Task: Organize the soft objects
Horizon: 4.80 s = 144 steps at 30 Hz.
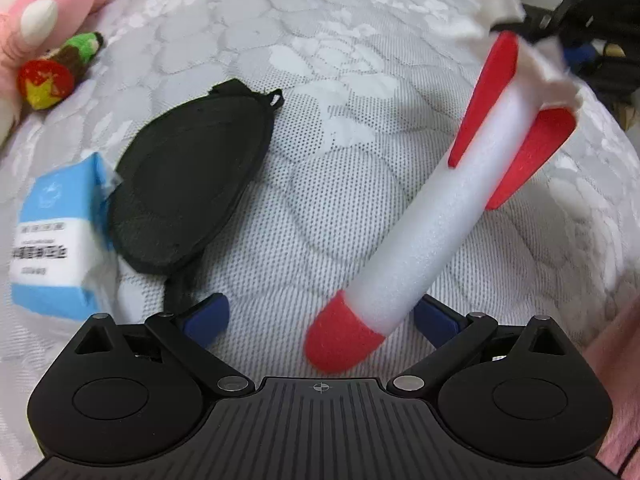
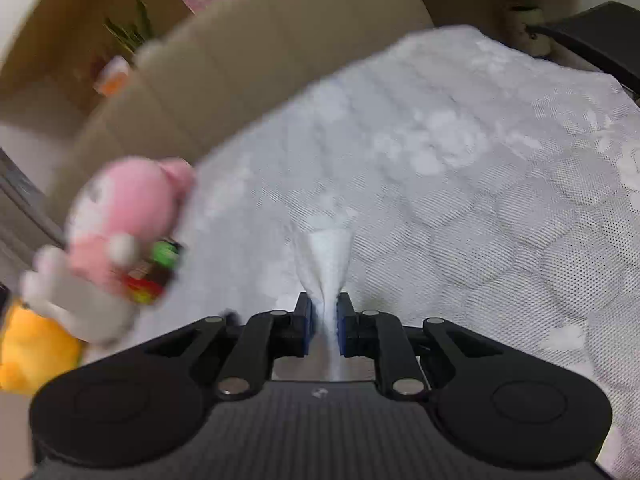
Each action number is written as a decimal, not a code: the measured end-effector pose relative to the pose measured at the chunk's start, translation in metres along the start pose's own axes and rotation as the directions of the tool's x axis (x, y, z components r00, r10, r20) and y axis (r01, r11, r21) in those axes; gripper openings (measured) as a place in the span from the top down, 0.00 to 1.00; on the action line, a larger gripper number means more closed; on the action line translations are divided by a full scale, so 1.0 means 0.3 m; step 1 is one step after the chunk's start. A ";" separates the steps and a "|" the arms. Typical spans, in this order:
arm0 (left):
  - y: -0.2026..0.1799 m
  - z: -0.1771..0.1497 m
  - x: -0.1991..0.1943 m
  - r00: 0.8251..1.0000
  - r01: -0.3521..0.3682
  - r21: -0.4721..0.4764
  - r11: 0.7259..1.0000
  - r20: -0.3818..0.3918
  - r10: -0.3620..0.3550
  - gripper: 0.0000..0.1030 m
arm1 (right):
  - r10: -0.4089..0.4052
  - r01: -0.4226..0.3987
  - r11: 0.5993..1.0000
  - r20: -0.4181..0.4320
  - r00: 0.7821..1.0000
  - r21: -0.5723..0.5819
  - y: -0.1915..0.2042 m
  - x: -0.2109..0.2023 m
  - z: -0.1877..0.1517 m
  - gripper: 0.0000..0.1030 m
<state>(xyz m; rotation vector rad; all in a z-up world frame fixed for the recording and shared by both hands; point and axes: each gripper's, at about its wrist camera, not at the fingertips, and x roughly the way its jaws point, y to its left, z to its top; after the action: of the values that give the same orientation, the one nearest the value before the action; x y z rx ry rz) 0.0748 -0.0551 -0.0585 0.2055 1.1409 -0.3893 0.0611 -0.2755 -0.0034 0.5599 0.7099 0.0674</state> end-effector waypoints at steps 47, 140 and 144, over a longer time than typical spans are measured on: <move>-0.060 -0.049 0.022 0.993 0.086 0.116 0.990 -0.093 -0.075 0.00 | -0.150 0.148 0.988 -0.349 0.925 -0.035 -0.162 0.070 0.030 0.83; 0.035 -0.086 -0.216 0.988 0.132 -0.123 0.984 0.094 -0.121 0.00 | -0.291 0.117 0.747 -0.163 0.943 -0.654 0.255 0.047 -0.186 0.95; 0.052 -0.073 -0.183 0.991 0.130 -0.156 0.979 0.063 -0.121 0.00 | -0.248 0.141 0.887 -0.196 0.949 -0.440 0.131 0.013 -0.054 0.95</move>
<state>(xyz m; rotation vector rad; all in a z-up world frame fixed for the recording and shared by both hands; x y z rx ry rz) 0.0430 -0.0222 -0.0178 -0.0176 1.1297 -0.4104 0.0587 -0.2336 0.0042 0.0593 0.9623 0.1002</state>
